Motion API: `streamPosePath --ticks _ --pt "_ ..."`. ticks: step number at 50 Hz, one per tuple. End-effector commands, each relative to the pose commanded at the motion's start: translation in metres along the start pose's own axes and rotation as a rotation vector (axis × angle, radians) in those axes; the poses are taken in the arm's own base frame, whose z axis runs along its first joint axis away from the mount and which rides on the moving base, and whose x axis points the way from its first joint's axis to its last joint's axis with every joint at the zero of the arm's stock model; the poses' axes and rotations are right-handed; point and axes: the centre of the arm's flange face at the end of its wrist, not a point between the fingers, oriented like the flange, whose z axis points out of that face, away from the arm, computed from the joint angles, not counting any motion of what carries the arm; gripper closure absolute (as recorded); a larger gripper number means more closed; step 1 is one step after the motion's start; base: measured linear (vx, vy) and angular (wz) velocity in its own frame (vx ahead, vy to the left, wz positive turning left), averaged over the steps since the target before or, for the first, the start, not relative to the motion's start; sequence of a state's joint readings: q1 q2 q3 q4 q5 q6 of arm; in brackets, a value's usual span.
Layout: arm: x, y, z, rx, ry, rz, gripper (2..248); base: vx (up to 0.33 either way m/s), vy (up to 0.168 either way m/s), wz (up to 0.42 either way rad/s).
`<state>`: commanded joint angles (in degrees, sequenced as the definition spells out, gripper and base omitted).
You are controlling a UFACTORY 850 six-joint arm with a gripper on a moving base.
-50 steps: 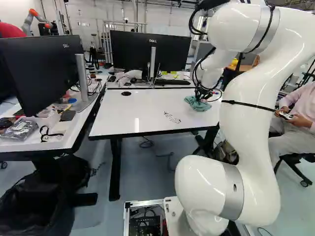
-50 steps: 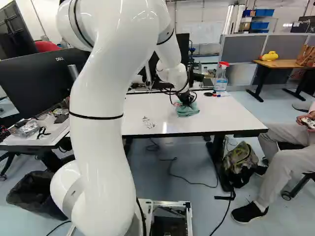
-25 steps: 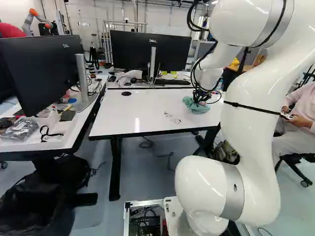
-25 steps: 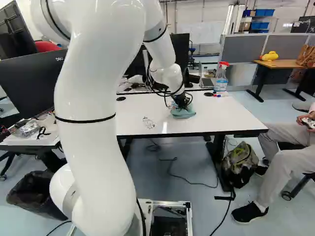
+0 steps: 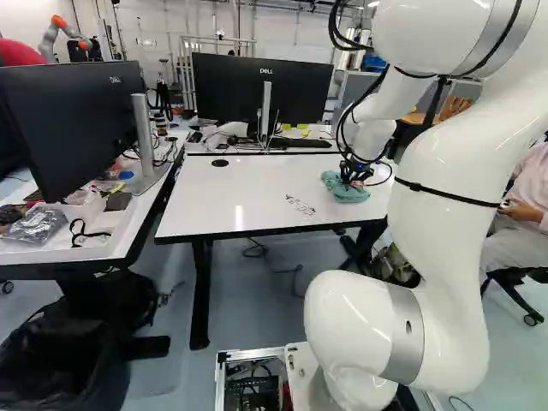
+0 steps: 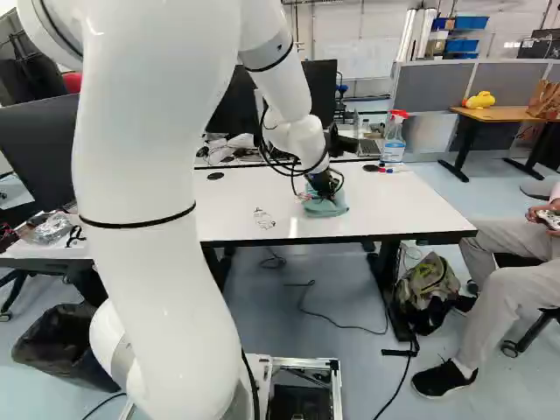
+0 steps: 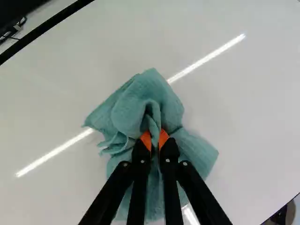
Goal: Clean the table with the green towel
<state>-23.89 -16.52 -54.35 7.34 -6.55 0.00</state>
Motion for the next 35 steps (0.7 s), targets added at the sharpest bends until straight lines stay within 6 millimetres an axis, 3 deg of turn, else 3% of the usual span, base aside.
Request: streamPosePath --ticks 25,35 --pt "0.006 -0.002 -0.026 0.006 0.045 -0.001 212 0.0 0.0 0.0" --pt "0.008 -0.011 -0.039 0.018 0.066 -0.016 212 0.0 0.0 0.0"
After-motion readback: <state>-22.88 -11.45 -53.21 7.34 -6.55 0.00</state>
